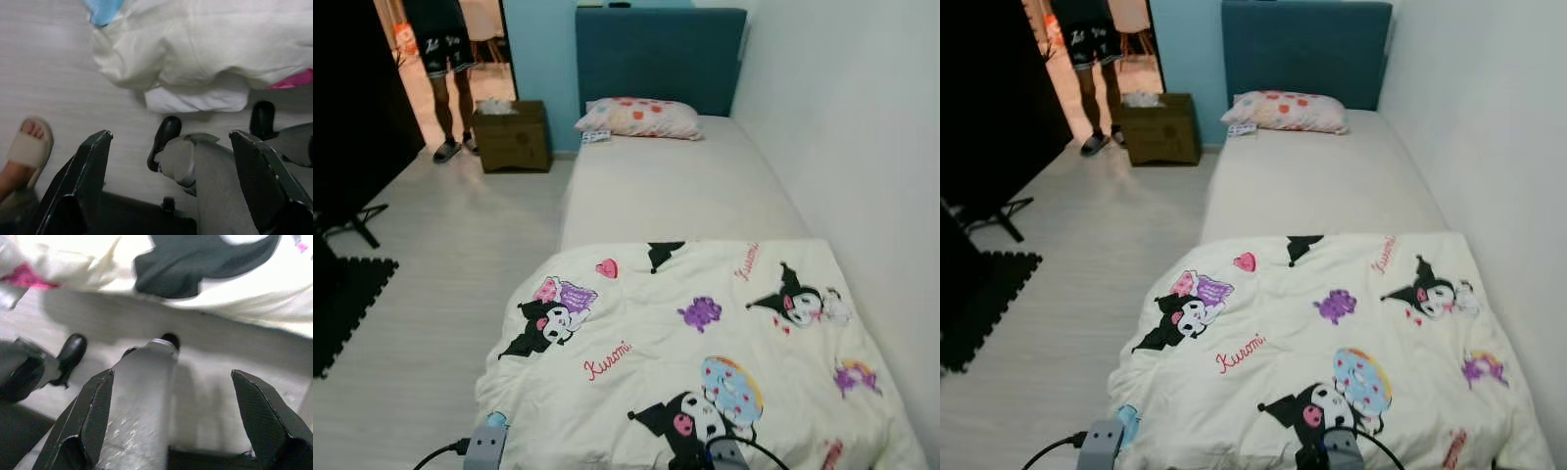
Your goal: Clean up the room
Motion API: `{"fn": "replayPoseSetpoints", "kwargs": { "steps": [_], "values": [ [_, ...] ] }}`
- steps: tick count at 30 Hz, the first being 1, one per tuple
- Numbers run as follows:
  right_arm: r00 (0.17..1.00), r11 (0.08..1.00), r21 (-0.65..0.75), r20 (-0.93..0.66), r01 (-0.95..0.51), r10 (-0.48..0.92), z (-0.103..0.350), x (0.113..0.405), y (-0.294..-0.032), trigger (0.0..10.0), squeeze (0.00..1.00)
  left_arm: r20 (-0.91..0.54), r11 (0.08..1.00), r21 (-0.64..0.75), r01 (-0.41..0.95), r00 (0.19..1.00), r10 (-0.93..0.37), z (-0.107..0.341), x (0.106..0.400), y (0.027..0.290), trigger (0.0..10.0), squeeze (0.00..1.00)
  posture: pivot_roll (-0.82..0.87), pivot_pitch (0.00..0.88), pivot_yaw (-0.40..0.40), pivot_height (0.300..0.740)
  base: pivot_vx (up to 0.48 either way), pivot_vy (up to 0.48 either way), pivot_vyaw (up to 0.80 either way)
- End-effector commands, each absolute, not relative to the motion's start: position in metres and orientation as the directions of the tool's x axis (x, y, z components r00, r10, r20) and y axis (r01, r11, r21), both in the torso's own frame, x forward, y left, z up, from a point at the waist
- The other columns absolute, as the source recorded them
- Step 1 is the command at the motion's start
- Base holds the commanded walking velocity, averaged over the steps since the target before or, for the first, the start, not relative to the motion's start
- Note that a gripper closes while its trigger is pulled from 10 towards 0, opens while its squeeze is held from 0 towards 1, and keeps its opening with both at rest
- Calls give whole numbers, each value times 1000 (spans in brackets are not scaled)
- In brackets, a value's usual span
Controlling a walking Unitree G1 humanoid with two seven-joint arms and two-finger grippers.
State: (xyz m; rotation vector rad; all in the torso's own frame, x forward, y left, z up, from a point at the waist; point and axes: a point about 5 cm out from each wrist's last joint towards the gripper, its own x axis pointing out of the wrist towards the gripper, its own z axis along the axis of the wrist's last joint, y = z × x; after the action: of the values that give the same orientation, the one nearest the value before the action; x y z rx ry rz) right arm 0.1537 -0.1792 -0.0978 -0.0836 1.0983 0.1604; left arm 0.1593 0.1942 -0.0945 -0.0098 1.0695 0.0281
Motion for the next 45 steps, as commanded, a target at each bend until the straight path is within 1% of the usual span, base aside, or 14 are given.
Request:
{"fn": "replayPoseSetpoints", "kwargs": {
  "steps": [1, 3, 5, 11, 17, 19, 21, 25, 27, 30, 45],
  "values": [
    [422, 984, 2, -903, -177, 78, -99, 150, -180, 10000, 0, -877, 999, 12, -43, 480, 31, -95, 159, 196, 10000, 0, 35, 0, -61, 740, 0, 0, 0],
    [421, 985, 14, -903, -173, 86, -100, 149, -179, 10000, 0, -876, 998, 5, -58, 481, 33, -95, 158, 196, 10000, 0, 35, 0, -61, 740, 0, 0, 0],
    [422, 984, 17, -902, -176, 92, -99, 150, -179, 10000, 0, -876, 999, 10, -47, 481, 31, -94, 159, 196, 10000, 0, 37, 0, -61, 740, 0, 0, 0],
    [416, 976, 22, -902, -217, 113, -100, 149, -177, 10000, 0, -873, 999, 7, -31, 487, 21, -93, 161, 196, 10000, 0, 42, 0, -56, 740, 0, 0, 800],
    [403, 974, 28, -908, -223, 118, -102, 143, -175, 10000, 0, -872, 1000, -8, -19, 489, 3, -93, 162, 193, 10000, 0, 39, 0, -52, 740, 0, 0, 800],
    [408, 977, 12, -908, -211, 99, -102, 142, -178, 10000, 0, -872, 1000, -11, 4, 490, -11, -93, 162, 191, 10000, 0, 40, 0, -56, 740, 0, -352, 800],
    [415, 985, -3, -907, -175, 71, -102, 143, -182, 10000, 0, -873, 1000, -13, 14, 488, -18, -94, 162, 190, 10000, 0, 38, 0, -57, 740, 0, -465, 0],
    [417, 986, -5, -907, -166, 66, -102, 143, -183, 10000, 0, -873, 1000, -13, 15, 488, -19, -94, 162, 189, 10000, 0, 38, 0, -57, 740, 0, -463, 0],
    [411, 981, 17, -907, -193, 96, -101, 144, -179, 10000, 0, -873, 1000, -20, 4, 487, -20, -94, 162, 188, 10000, 0, 36, 0, -57, 740, 0, -463, 0],
    [406, 973, 30, -906, -229, 124, -102, 145, -174, 10000, 0, -873, 999, -32, -6, 487, -25, -94, 162, 186, 10000, 0, 37, 0, -58, 740, 0, -285, 800],
    [396, 967, 44, -907, -251, 144, -102, 143, -172, 10000, 0, -867, 999, -49, -3, 497, -41, -93, 165, 185, 10000, 0, 45, 0, -57, 740, 0, 0, 800]
  ]
}}
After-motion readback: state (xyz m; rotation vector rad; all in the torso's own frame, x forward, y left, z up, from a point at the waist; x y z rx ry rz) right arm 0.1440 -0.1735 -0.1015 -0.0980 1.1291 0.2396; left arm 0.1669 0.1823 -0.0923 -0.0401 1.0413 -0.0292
